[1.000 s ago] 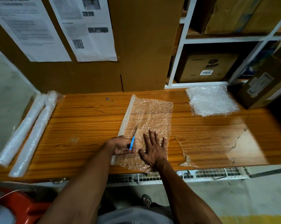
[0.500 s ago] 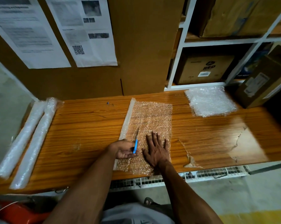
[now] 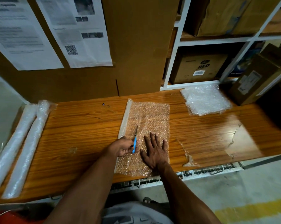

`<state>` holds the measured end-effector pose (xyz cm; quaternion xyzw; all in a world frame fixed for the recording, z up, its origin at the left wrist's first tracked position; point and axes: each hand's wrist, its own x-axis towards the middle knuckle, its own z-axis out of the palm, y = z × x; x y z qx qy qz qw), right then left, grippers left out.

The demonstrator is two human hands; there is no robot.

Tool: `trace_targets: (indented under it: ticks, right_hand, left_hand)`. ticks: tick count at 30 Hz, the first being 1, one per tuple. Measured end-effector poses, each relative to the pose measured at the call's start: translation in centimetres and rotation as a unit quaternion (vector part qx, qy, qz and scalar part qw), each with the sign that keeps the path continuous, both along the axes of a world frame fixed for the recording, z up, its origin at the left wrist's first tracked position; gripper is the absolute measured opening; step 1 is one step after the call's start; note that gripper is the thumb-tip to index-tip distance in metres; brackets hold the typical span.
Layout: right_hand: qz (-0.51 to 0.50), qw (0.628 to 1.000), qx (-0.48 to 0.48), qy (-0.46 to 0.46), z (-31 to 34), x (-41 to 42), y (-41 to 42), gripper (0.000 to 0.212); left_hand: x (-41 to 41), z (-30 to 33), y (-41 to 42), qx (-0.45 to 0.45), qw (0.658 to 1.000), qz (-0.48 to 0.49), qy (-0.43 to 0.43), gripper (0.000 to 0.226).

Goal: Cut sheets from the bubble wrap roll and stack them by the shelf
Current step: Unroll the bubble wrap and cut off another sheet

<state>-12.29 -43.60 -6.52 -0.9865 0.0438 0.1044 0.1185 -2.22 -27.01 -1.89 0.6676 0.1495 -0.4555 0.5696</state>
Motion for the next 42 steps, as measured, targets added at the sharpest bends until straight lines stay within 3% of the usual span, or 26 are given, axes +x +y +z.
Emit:
trace_targets:
  ticks: [11, 19, 28, 33, 38, 42]
  right_hand:
    - [-0.018, 1.0, -0.01, -0.021, -0.1, 1.6, 0.9, 0.07]
    - [-0.025, 0.999, -0.006, -0.02, -0.8, 1.7, 0.7, 0.075]
    - [-0.025, 0.999, -0.016, -0.026, -1.0, 1.3, 0.3, 0.079]
    - [-0.025, 0.999, -0.02, -0.03, -1.0, 1.1, 0.3, 0.081]
    - [-0.041, 0.998, -0.01, -0.042, -0.9, 1.6, 0.4, 0.08]
    - [-0.059, 0.996, -0.006, -0.061, -0.7, 2.5, 0.3, 0.076]
  left_hand:
    - [0.8, 1.0, 0.5, -0.015, 0.997, -0.034, 0.073, 0.014]
    - [1.8, 1.3, 0.1, 0.017, 0.995, -0.09, 0.05, 0.058]
    - [3.1, 0.9, -0.6, 0.01, 0.997, -0.075, 0.03, 0.025]
    - [3.1, 0.1, -0.8, 0.004, 0.998, -0.061, 0.015, 0.041]
    - [3.3, 0.2, -0.6, -0.011, 0.998, -0.053, 0.039, 0.02]
    - [3.7, 0.3, -0.2, -0.027, 0.995, -0.058, 0.076, 0.018]
